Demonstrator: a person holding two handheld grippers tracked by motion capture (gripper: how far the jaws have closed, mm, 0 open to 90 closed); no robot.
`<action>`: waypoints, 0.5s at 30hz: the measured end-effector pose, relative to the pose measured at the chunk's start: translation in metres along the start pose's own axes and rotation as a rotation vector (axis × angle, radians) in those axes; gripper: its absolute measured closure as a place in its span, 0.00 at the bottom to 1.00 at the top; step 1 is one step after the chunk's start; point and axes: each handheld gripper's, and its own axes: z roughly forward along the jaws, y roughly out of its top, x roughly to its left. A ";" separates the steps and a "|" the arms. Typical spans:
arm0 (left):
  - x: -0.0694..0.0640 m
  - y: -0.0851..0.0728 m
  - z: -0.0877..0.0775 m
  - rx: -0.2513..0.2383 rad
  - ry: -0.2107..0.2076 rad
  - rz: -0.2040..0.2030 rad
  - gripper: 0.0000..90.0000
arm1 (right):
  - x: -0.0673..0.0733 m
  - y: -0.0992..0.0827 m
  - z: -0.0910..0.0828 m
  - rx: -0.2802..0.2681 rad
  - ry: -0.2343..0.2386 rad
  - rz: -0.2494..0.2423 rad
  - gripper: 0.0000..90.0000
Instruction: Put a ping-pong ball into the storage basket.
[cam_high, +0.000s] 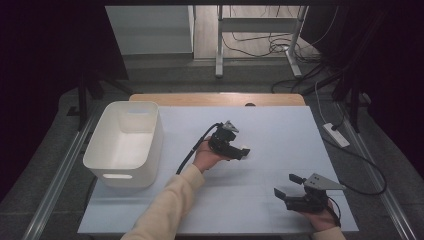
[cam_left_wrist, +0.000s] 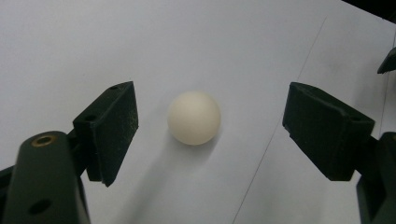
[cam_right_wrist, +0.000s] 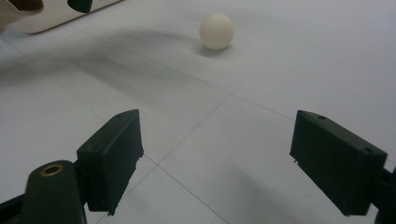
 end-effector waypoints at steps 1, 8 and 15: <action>0.000 0.000 0.001 -0.001 -0.001 -0.002 0.21 | 0.000 0.000 0.000 0.000 0.000 0.000 0.19; 0.002 -0.001 0.005 0.009 0.005 -0.004 0.21 | 0.000 0.000 0.000 -0.001 0.002 0.000 0.19; 0.003 -0.002 0.010 0.019 0.005 -0.008 0.21 | 0.000 0.000 0.000 -0.001 0.001 0.002 0.19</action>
